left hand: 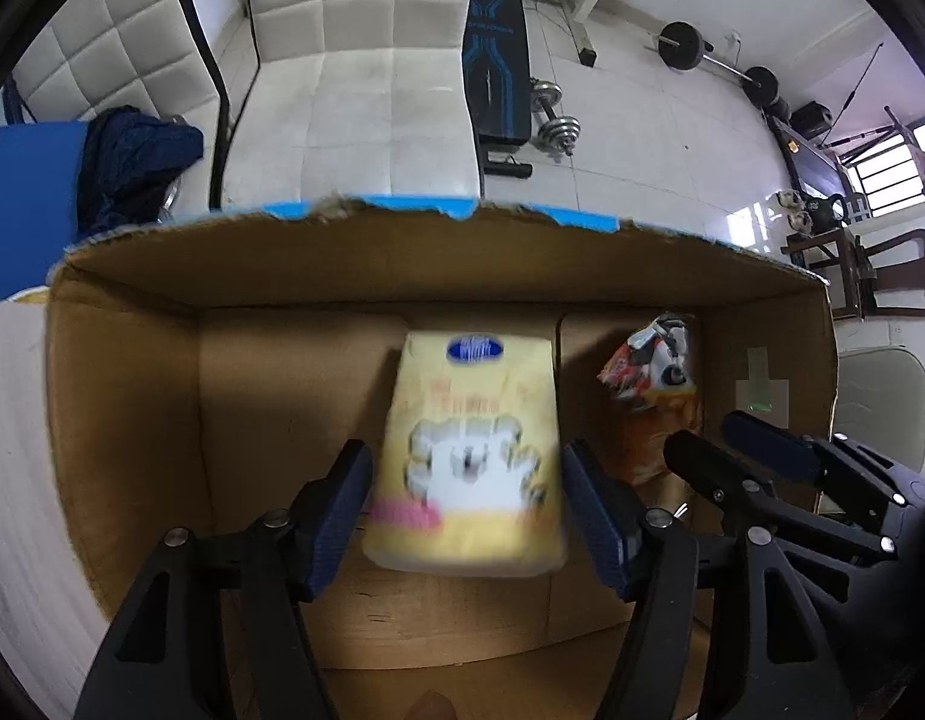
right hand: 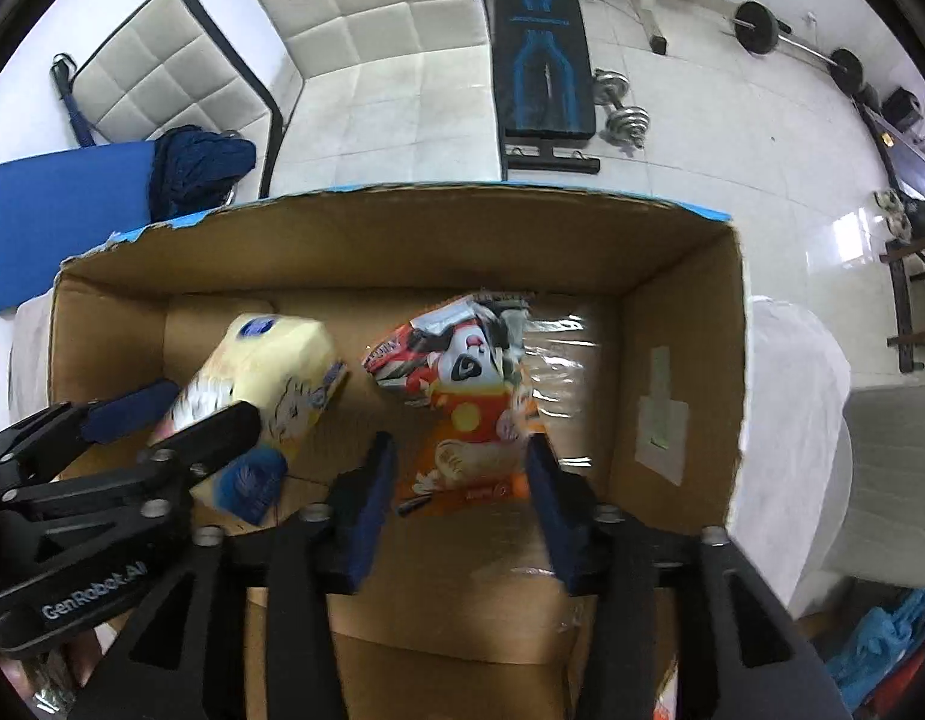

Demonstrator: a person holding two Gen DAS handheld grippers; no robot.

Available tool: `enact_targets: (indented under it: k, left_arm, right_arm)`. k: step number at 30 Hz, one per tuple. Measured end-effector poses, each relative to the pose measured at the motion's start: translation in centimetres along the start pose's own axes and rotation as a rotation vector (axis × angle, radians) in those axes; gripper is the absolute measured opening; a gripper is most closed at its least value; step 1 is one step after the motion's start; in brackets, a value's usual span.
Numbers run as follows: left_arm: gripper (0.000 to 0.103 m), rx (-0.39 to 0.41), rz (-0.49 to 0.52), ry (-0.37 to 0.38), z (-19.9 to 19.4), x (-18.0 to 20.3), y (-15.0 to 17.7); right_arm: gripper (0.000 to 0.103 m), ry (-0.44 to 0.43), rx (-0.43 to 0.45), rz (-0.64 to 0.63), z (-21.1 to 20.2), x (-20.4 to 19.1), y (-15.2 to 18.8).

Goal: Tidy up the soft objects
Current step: 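Carry both items into the cardboard box and open both tools, then grasp the lilac towel with the left tool while the right tool grasps the red snack bag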

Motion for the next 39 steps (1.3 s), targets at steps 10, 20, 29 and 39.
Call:
enact_targets:
  k: [10, 20, 29, 39]
  left_arm:
    - [0.072, 0.053, -0.029, -0.027, -3.6, -1.5, 0.7]
    - [0.1, 0.191, -0.053, -0.114, -8.8, -3.1, 6.6]
    - [0.1, 0.217, 0.068, -0.32, -10.4, -1.7, 16.8]
    - [0.095, -0.044, 0.212, -0.374, 2.2, 0.9, 21.6]
  right_arm:
    - [0.1, -0.015, 0.028, 0.027, -3.0, 0.4, 3.2]
    - [0.103, -0.009, 0.095, 0.045, -6.7, 1.6, 11.3]
    - [0.103, -0.052, 0.039, 0.194, -6.9, 6.7, 23.0]
    - [0.103, -0.037, -0.107, 0.302, 0.5, 11.4, 29.8]
Point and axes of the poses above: each gripper's, at about its wrist camera, not at the fingertips, and z roughly the way its jaws point, x to its right, y to its underside, the point moved 3 cm from there along z, roughly the way its jaws point, and after that the axes turned 2 degrees about -x, right-handed, at the moved point
